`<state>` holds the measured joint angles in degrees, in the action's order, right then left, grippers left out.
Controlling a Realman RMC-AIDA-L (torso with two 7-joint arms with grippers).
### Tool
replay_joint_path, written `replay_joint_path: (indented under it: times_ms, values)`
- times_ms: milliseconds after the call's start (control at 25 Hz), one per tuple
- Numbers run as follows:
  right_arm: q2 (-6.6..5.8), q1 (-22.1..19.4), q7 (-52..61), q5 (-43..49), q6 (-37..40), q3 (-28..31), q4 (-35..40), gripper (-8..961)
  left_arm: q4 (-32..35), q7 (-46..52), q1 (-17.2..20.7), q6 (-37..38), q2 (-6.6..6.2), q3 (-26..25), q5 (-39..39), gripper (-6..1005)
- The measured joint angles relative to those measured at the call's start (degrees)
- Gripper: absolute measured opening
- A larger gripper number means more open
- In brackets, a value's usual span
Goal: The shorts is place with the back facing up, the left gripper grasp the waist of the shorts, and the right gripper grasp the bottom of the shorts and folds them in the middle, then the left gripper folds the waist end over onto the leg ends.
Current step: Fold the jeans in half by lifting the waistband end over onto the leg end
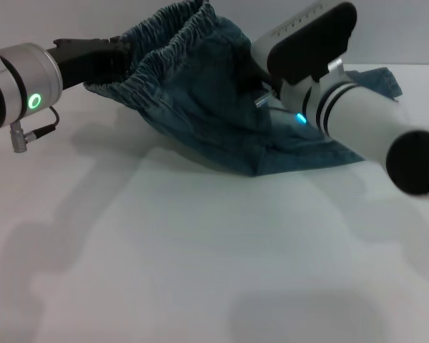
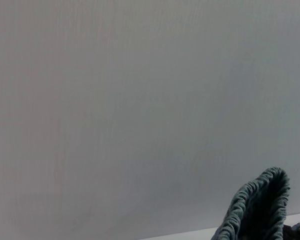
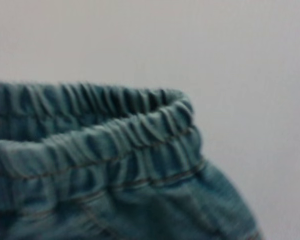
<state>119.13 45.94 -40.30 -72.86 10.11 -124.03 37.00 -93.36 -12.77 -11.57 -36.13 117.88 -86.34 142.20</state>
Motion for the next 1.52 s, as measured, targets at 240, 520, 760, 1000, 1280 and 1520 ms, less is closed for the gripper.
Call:
replay_joint_path:
  times_ms: [240,520,760,1000,1280,1520]
  values:
    - [0.28,-8.4,0.1,0.5,-0.2,-1.8,9.4,-2,0.0,-0.1,-0.1,0.0,-0.02,-0.1,0.0,72]
    - [0.35,-9.8,0.5,0.1,-1.5,-3.0,10.5,-2,-1.2,-0.1,-0.3,0.0,-0.02,0.0,0.0,73]
    - [0.45,-8.5,3.0,-0.1,-1.2,-4.1,7.6,-2,-4.6,0.4,0.1,-1.0,-0.02,0.0,-0.5,73]
    - [0.51,-7.9,3.6,-0.1,-1.2,-4.0,7.4,-2,-7.9,0.4,0.8,-1.5,-0.02,-0.1,-1.4,73]
    - [0.66,-5.8,5.2,-3.4,-1.4,-8.3,8.0,-2,-10.3,0.4,1.2,-1.7,0.03,0.4,-1.5,73]
    - [0.72,-3.2,5.2,-6.0,-1.8,-13.0,8.9,-2,-10.8,0.0,1.3,-1.7,0.05,0.5,-2.0,73]
